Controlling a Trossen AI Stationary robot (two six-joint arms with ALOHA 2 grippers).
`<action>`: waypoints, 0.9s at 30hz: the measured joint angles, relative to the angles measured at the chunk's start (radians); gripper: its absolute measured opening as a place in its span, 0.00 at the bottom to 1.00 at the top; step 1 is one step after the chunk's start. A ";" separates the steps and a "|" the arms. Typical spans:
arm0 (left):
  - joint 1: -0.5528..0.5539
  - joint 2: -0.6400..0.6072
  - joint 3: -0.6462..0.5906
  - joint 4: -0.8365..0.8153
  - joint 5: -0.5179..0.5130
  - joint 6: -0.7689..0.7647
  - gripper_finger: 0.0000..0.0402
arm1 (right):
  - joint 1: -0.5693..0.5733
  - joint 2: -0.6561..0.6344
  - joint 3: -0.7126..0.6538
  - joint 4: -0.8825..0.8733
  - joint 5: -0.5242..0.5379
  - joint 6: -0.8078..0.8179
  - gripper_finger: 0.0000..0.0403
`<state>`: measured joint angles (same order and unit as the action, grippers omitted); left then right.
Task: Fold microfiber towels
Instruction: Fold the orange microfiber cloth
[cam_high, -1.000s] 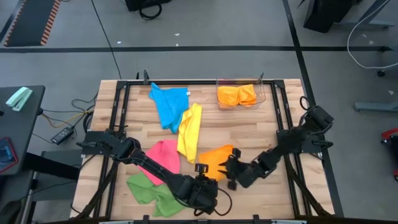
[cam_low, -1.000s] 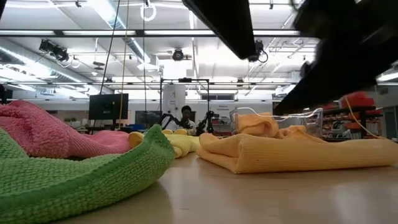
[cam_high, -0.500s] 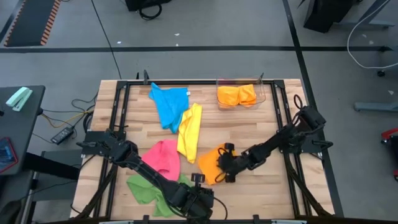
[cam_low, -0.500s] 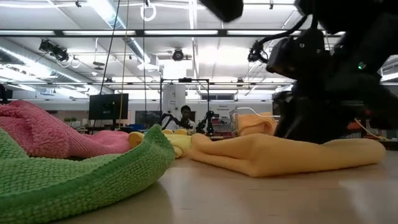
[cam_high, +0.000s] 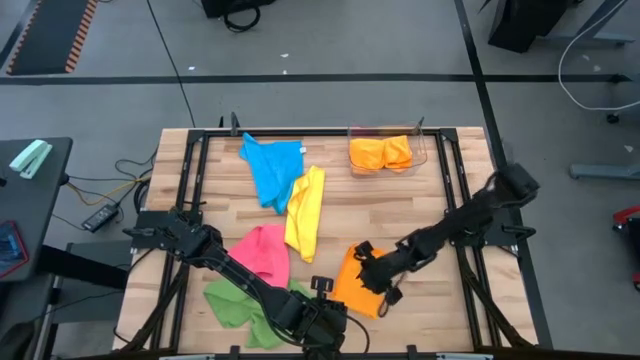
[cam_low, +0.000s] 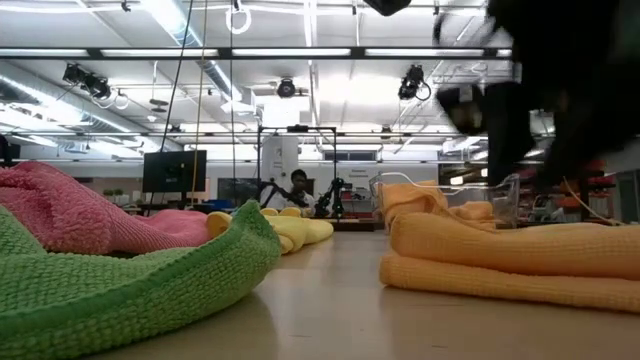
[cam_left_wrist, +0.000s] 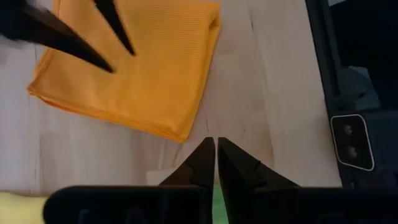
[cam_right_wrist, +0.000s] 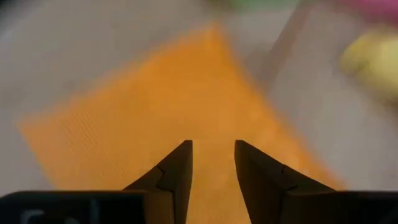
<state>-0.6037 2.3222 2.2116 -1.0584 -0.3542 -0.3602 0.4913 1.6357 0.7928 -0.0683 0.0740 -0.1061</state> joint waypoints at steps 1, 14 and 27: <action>0.000 0.000 0.000 0.000 0.000 0.005 0.07 | 0.016 -0.033 0.007 -0.002 0.025 0.016 0.32; -0.001 0.000 0.000 -0.002 0.000 0.005 0.05 | 0.334 0.015 0.015 0.039 0.507 0.414 0.32; 0.005 0.000 0.000 -0.003 0.000 -0.022 0.04 | 0.350 0.213 -0.002 0.128 0.883 0.952 0.32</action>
<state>-0.5991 2.3222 2.2116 -1.0615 -0.3542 -0.3819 0.8414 1.8491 0.7910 0.0592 0.9571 0.8459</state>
